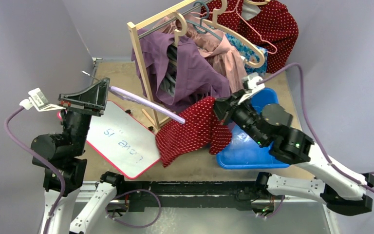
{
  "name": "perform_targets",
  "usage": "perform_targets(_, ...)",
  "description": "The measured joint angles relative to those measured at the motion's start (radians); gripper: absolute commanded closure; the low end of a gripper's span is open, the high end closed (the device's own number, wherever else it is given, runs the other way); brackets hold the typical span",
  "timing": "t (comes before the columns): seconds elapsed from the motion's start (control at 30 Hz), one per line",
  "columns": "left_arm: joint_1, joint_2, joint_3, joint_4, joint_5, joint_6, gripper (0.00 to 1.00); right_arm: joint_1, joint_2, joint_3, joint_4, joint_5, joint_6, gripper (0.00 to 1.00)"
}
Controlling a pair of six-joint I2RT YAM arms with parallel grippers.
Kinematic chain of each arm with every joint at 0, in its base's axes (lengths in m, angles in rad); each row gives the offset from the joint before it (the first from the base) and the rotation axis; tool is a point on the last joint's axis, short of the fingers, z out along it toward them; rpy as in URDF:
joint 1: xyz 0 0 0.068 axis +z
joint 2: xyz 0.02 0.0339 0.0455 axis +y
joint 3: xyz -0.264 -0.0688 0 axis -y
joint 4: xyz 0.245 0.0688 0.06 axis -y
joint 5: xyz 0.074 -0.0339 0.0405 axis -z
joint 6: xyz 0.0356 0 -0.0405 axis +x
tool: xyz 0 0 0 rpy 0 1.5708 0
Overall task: Remove the skirt from the hanger
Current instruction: Place the skirt in the bin.
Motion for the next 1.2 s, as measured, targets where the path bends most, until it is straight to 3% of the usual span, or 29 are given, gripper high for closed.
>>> perform_targets(0.1,0.0,-0.009,0.026,-0.043,-0.031,0.068,1.0,0.0,-0.037,0.066,-0.094,0.014,-0.002,1.0)
perform_targets(0.33,0.0,-0.014,0.029,-0.123,-0.075,0.156,1.0,0.0,-0.069,0.425,-0.346,0.152,-0.1,1.0)
perform_targets(0.6,0.0,-0.014,0.029,-0.156,-0.089,0.165,1.0,-0.001,-0.122,0.663,-0.406,0.362,-0.256,1.0)
perform_targets(0.73,0.0,-0.014,0.029,-0.159,-0.09,0.165,1.0,-0.001,-0.121,0.658,-0.38,0.435,-0.327,1.0)
perform_targets(1.2,0.0,-0.014,0.029,-0.176,-0.09,0.161,1.0,-0.001,0.003,0.275,-0.195,0.586,-0.442,1.0)
